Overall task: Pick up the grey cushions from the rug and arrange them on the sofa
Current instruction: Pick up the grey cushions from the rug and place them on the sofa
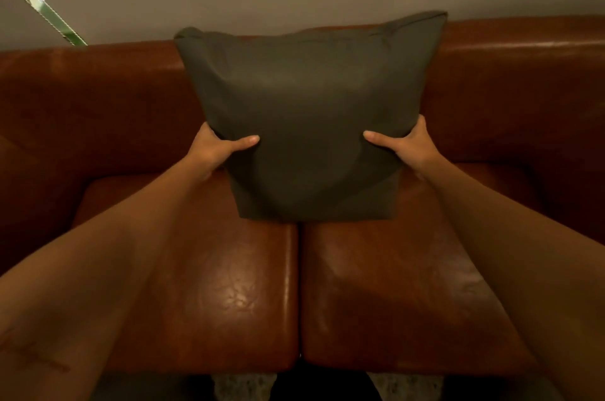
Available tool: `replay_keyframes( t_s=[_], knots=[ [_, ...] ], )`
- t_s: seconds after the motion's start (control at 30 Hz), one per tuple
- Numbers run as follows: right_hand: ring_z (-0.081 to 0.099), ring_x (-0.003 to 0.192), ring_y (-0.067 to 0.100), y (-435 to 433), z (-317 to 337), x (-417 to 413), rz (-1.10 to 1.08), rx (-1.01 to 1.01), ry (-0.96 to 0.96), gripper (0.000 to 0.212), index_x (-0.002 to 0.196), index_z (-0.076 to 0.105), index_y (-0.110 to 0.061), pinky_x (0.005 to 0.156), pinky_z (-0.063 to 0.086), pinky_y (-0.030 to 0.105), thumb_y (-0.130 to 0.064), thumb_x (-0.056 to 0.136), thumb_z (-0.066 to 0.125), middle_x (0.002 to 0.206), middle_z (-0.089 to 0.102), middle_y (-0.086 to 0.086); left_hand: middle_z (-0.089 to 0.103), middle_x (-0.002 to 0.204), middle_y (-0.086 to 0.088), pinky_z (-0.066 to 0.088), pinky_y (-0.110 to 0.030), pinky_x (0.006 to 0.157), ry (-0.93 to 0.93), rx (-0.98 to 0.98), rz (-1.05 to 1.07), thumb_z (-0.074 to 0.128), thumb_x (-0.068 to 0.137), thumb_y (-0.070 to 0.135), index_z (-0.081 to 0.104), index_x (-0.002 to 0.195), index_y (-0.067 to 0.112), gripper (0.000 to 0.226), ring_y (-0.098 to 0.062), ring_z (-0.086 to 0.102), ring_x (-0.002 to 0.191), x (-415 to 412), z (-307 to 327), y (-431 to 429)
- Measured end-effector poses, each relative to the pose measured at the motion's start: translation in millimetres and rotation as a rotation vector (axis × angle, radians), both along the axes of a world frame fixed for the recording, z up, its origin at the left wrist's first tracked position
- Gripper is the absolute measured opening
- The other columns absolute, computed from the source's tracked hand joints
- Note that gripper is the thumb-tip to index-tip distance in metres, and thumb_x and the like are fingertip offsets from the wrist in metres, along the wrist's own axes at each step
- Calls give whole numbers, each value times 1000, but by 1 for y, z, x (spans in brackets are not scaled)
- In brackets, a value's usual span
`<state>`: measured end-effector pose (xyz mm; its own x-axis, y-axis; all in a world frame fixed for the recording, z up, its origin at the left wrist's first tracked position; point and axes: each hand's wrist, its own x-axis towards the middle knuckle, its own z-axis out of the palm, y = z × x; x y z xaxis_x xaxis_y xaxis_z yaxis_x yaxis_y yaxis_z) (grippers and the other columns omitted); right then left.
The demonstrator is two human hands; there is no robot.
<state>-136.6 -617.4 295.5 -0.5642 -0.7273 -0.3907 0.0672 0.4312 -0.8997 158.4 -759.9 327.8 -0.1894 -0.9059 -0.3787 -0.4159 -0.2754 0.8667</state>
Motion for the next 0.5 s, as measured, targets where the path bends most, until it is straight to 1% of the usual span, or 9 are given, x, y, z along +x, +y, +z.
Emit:
replay_keyframes(
  t_s=[0.1,0.17,0.23,0.33,0.43,0.5],
  knots=[
    [47,123,15,-15,-11,-6,12,13,9,111,146,22,-16,101,43,30,-30,59,90,140,45,-1,51,138,-4,42,-25,93,-43,4,-33,80,71,14,42,137,10,77,-19,50,126,-4,-10,-19],
    [44,128,18,-23,-23,-7,24,45,16,112,148,17,-15,103,41,31,-28,63,88,144,41,2,49,140,-4,40,-23,92,-74,30,-72,77,76,14,41,138,10,72,-19,48,127,-9,-18,-27],
    [41,134,21,-30,-33,-2,35,77,19,116,151,12,-13,108,39,35,-27,64,88,149,36,5,48,142,-5,39,-22,91,-88,77,-110,74,79,16,40,139,8,70,-18,47,127,-14,-28,-32],
    [34,139,23,-39,-46,5,8,69,75,130,153,4,-13,113,34,42,-31,59,91,154,29,7,42,146,-4,39,-25,100,-86,93,-117,77,75,18,29,144,9,84,-19,43,131,-21,-43,-35],
    [27,143,22,-41,-54,5,4,71,135,132,154,-3,-14,116,29,43,-33,61,89,157,22,6,36,148,-4,34,-28,107,-95,61,-92,80,72,17,16,146,9,99,-19,38,134,-28,-53,-35],
    [23,145,23,-36,-60,5,19,73,140,134,153,-8,-17,117,27,43,-35,61,89,158,17,6,33,150,-4,31,-35,113,-116,31,-75,86,64,23,9,148,8,115,-20,35,136,-29,-58,-33]
  ],
)
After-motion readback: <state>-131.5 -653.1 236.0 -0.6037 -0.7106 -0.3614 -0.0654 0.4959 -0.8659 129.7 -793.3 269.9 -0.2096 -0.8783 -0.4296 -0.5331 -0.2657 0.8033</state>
